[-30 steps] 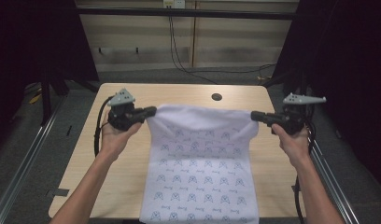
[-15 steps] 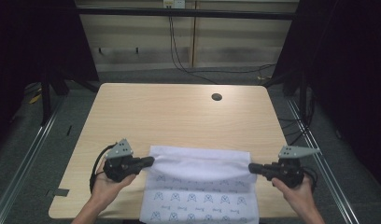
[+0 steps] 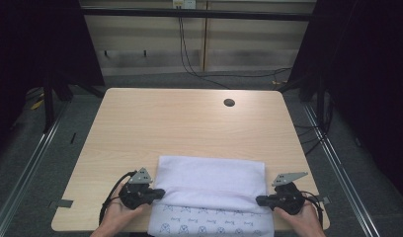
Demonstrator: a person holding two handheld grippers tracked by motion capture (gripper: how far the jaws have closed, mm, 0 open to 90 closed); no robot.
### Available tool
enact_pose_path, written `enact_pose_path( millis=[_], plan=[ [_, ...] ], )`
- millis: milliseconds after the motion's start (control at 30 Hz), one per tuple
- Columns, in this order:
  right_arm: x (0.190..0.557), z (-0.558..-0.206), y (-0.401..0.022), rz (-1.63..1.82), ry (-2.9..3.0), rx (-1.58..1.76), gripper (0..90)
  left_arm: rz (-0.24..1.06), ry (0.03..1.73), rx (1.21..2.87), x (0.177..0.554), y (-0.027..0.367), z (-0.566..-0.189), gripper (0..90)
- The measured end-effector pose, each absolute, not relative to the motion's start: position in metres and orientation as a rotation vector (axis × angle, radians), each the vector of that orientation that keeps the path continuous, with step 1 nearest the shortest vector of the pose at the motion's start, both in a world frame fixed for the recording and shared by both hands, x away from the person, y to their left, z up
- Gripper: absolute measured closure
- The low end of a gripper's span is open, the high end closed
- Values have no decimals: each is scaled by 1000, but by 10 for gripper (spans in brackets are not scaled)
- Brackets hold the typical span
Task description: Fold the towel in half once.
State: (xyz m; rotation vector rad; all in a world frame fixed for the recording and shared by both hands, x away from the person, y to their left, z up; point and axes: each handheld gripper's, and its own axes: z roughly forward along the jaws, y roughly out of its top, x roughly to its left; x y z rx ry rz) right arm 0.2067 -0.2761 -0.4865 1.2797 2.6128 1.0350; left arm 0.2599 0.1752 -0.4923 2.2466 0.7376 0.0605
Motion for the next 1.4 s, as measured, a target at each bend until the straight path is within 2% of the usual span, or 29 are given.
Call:
enact_pose_path(
  millis=[267,333,400,700,767,967,1133,1267,1400],
  plan=[
    [224,-490,-272,1026,2542,1293,878,95,794,2221,283,177,-494,880],
    [232,-491,-269,1011,2512,1265,878,142,802,2234,291,177,-494,881],
    [243,-491,-266,994,2495,1265,878,195,779,2256,297,173,-494,880],
    [299,-493,-263,995,2454,1349,878,217,862,2189,349,168,-499,881],
    [311,-495,-261,1002,2438,1352,878,275,860,2207,360,164,-498,881],
    [350,-496,-256,1003,2409,1405,877,300,907,2173,396,166,-501,880],
    [382,-495,-252,957,2372,1467,877,373,924,2158,420,164,-504,880],
    [399,-496,-250,965,2338,1503,877,393,928,2147,430,166,-505,881],
    [413,-497,-246,960,2278,1564,877,418,1005,2131,447,165,-504,880]
  ],
)
